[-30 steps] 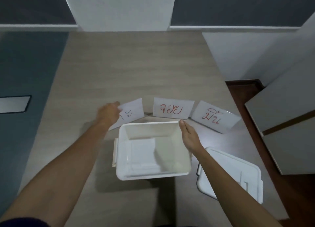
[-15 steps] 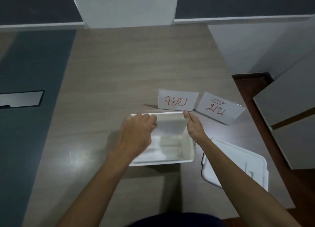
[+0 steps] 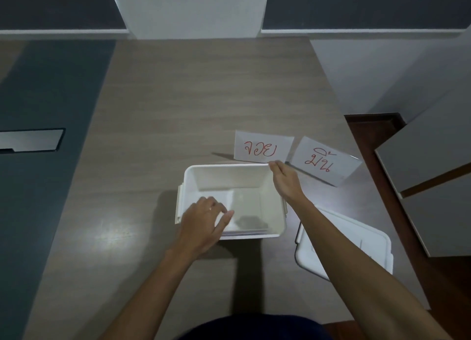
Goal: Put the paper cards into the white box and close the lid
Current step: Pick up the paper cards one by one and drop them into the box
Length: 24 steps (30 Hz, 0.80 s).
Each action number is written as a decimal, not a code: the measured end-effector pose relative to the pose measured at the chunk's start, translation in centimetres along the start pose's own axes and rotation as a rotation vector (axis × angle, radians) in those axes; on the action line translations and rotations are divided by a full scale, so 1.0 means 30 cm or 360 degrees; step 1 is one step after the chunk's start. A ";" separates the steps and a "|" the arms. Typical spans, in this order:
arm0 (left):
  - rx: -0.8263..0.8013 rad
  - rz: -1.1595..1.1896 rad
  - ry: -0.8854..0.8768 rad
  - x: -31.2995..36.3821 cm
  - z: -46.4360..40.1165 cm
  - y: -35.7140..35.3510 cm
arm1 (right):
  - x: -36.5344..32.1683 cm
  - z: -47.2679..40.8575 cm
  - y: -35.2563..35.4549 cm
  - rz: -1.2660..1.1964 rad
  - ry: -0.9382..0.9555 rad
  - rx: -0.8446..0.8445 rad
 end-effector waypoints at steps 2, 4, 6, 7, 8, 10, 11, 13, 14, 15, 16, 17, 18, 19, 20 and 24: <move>0.0380 -0.0032 0.0121 -0.052 -0.010 0.023 | -0.047 -0.059 0.013 0.0314 0.0284 0.0108; 0.0429 -0.0015 0.0370 -0.108 -0.008 0.020 | -0.101 -0.143 0.017 0.0692 0.0534 0.0187; 0.0285 0.0180 0.0649 -0.156 0.006 -0.007 | -0.141 -0.241 0.005 0.1011 0.0564 0.0111; 0.0196 0.0353 0.0759 -0.169 0.013 -0.023 | -0.147 -0.289 -0.001 0.1194 0.0516 0.0050; 0.0130 0.0541 0.0833 -0.174 0.016 -0.034 | -0.147 -0.332 -0.004 0.1341 0.0446 -0.0007; 0.0096 0.0914 0.0914 -0.175 0.012 -0.037 | -0.136 -0.387 -0.013 0.1413 0.0343 -0.0066; 0.0117 0.1079 0.0935 -0.169 0.008 -0.034 | -0.134 -0.394 -0.017 0.1386 0.0325 -0.0068; 0.0150 0.1253 0.0994 -0.168 0.000 -0.033 | -0.141 -0.379 -0.026 0.1272 0.0358 -0.0042; 0.0152 0.1286 0.1026 -0.171 -0.002 -0.038 | -0.154 -0.359 -0.028 0.1161 0.0410 -0.0006; 0.0147 0.1312 0.1039 -0.173 -0.005 -0.041 | -0.177 -0.328 -0.030 0.1023 0.0482 0.0057; 0.0143 0.1334 0.1038 -0.172 -0.009 -0.041 | -0.208 -0.290 -0.028 0.0893 0.0587 0.0139; 0.0147 0.1352 0.1032 -0.171 -0.014 -0.041 | -0.251 -0.239 -0.026 0.0774 0.0725 0.0216; 0.0152 0.1365 0.1030 -0.170 -0.020 -0.042 | -0.296 -0.179 -0.020 0.0665 0.0870 0.0272; 0.0158 0.1375 0.1031 -0.168 -0.025 -0.045 | -0.340 -0.108 -0.012 0.0567 0.1009 0.0297; 0.0167 0.1383 0.1032 -0.168 -0.029 -0.045 | -0.377 -0.037 -0.004 0.0496 0.1137 0.0301; 0.0198 0.1446 0.1050 -0.167 -0.055 -0.050 | -0.377 0.184 -0.006 0.0648 0.1385 0.0164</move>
Point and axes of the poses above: each hand's wrist, its own z-axis away from the middle knuckle, its own y-axis out of the back of the hand, x = y × z, the point moved 3 cm from there along -z, towards the middle knuckle, and after that the axes turned 10 degrees about -z, right-handed, at the moved point
